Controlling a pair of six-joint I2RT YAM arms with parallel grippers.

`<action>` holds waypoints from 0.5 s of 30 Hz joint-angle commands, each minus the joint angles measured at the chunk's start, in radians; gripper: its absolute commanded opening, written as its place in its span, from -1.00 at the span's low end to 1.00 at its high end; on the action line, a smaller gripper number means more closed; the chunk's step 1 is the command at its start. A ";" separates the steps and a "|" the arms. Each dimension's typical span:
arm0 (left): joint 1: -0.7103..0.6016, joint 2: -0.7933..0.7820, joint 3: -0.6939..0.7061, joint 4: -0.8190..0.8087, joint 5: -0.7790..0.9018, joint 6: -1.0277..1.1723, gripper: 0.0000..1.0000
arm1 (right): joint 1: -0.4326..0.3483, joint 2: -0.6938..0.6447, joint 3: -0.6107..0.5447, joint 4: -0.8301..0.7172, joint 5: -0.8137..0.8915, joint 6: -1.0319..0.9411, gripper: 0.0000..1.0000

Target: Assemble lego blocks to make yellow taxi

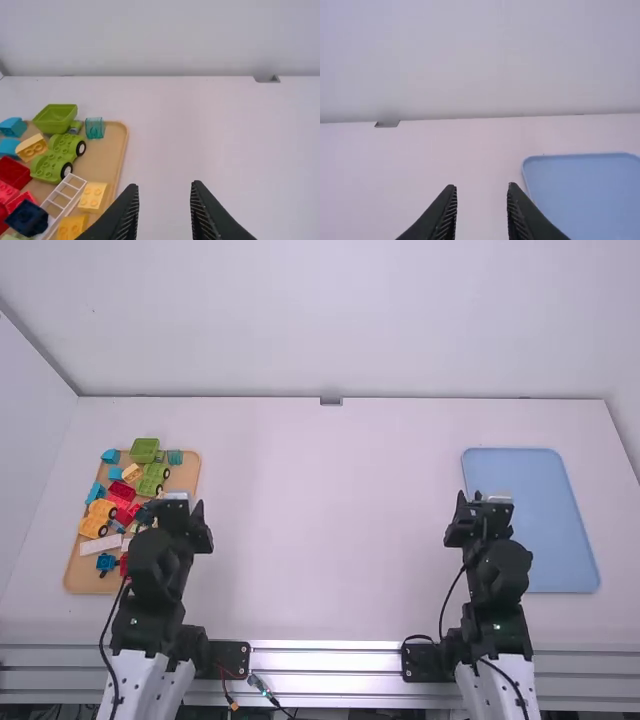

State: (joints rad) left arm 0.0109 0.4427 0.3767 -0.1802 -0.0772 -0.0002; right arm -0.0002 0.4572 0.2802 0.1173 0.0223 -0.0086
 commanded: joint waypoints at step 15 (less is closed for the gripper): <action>0.247 0.636 0.639 -0.326 0.048 0.091 0.21 | 0.013 0.503 0.371 0.124 0.042 0.005 0.22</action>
State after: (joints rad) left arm 0.2245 1.0245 0.9508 -0.4915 -0.0444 0.0799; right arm 0.0074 0.9115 0.5869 0.2306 0.0498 -0.0074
